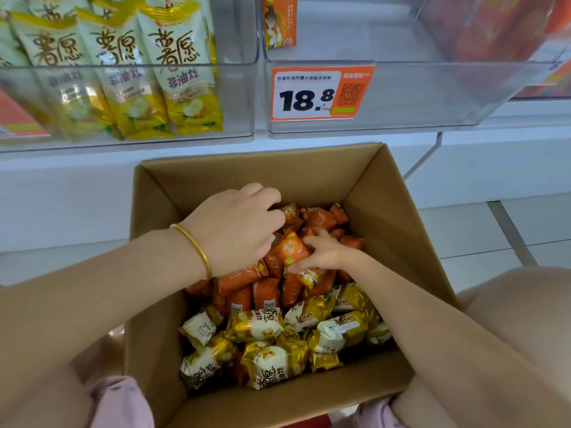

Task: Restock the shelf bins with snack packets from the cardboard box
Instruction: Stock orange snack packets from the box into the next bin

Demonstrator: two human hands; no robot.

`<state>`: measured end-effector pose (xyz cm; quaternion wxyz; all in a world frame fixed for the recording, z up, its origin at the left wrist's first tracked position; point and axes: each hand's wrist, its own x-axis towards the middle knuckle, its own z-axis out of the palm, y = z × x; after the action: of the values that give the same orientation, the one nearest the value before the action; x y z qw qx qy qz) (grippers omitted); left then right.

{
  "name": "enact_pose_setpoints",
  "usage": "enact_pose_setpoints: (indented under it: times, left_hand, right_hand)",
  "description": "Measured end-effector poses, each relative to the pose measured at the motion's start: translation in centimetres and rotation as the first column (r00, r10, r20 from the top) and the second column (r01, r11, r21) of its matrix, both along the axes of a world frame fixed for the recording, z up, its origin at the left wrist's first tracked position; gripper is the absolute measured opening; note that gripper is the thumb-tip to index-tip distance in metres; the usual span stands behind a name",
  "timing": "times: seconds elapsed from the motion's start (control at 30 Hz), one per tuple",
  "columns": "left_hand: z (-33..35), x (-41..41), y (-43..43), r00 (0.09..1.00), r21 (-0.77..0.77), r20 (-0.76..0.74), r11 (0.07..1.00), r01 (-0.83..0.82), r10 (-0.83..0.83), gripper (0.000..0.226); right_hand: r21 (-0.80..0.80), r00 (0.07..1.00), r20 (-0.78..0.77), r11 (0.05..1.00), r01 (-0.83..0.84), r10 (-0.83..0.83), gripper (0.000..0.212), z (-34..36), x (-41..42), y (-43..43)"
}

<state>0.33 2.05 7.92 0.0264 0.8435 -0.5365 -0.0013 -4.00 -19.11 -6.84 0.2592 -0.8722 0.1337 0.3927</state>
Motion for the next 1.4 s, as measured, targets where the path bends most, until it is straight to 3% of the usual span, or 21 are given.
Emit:
enact_pose_setpoints:
  times: [0.17,0.33,0.47,0.6,0.7,0.77,0.8,0.87,0.9,0.93,1.0,1.1,1.17,1.3,1.4]
  left_hand:
    - [0.2,0.0,0.7,0.999,0.023,-0.010,0.999,-0.034,0.035,0.024]
    - [0.5,0.0,0.3,0.996,0.093,-0.044,0.993,-0.069,0.073,0.028]
    - [0.8,0.0,-0.1,0.994,0.182,-0.041,0.979,-0.092,0.101,0.031]
    - [0.9,0.2,0.3,0.982,0.185,-0.044,0.967,-0.175,0.186,0.031]
    - [0.7,0.7,0.5,0.931,0.178,-0.117,0.930,-0.322,0.345,0.036]
    - [1.0,0.9,-0.2,0.783,0.099,-0.393,0.869,-0.486,0.483,0.036]
    - [1.4,0.9,-0.7,0.616,0.060,-0.609,0.803,-0.592,0.499,0.030]
    - [2.6,0.3,-1.6,0.086,0.118,-0.959,0.655,-0.747,0.271,0.019]
    - [2.7,0.2,-1.9,-0.122,0.157,-0.988,0.644,-0.749,0.099,0.022]
    - [2.7,0.3,-2.0,-0.232,0.172,-0.973,0.675,-0.717,0.002,0.034]
    - [2.2,0.1,-1.9,-0.317,0.196,-0.948,0.755,-0.626,-0.017,0.058]
    - [2.3,0.0,-1.9,-0.319,0.228,-0.948,0.738,-0.635,0.019,0.046]
    - [2.4,0.1,-2.1,-0.277,0.215,-0.961,0.697,-0.684,0.024,0.041]
    - [2.6,0.8,-1.3,-0.092,0.128,-0.992,0.684,-0.719,0.089,0.067]
    - [2.6,1.0,-1.5,0.109,0.038,-0.978,0.671,-0.741,0.176,0.078]
  right_hand:
    - [-0.089,0.983,-0.089,0.982,-0.169,0.161,0.095,0.4,0.7,0.0]
    - [-0.187,0.982,0.077,0.970,-0.157,0.174,0.080,0.9,-0.2,0.7]
    - [-0.209,0.970,0.188,0.971,-0.112,0.153,0.082,1.9,-1.1,0.2]
    - [-0.102,0.918,0.387,0.993,-0.051,0.087,0.084,5.3,-1.6,0.1]
    - [0.165,0.896,0.432,0.986,0.036,-0.105,0.077,10.5,-1.6,0.5]
    - [0.361,0.890,0.393,0.929,0.082,-0.231,0.069,14.2,-1.8,0.5]
    - [0.451,0.886,0.372,0.888,0.088,-0.277,0.067,15.6,-2.0,0.5]
    - [0.648,0.889,0.308,0.758,0.066,-0.340,0.077,17.4,-2.4,0.2]
    - [0.733,0.901,0.260,0.678,0.051,-0.348,0.084,17.6,-2.6,0.0]
    - [0.800,0.914,0.213,0.599,0.039,-0.345,0.089,17.7,-2.7,-0.2]
    - [0.874,0.918,0.137,0.481,0.065,-0.372,0.092,17.5,-3.0,-0.2]
    - [0.930,0.896,0.031,0.341,0.137,-0.443,0.093,16.9,-2.9,0.0]
    - [0.941,0.877,0.031,0.310,0.137,-0.480,0.089,16.7,-2.8,0.2]
    - [0.920,0.748,0.092,0.344,0.188,-0.657,0.082,17.6,-2.5,0.3]
    - [0.922,0.673,0.103,0.323,0.211,-0.732,0.050,18.3,-2.4,0.3]
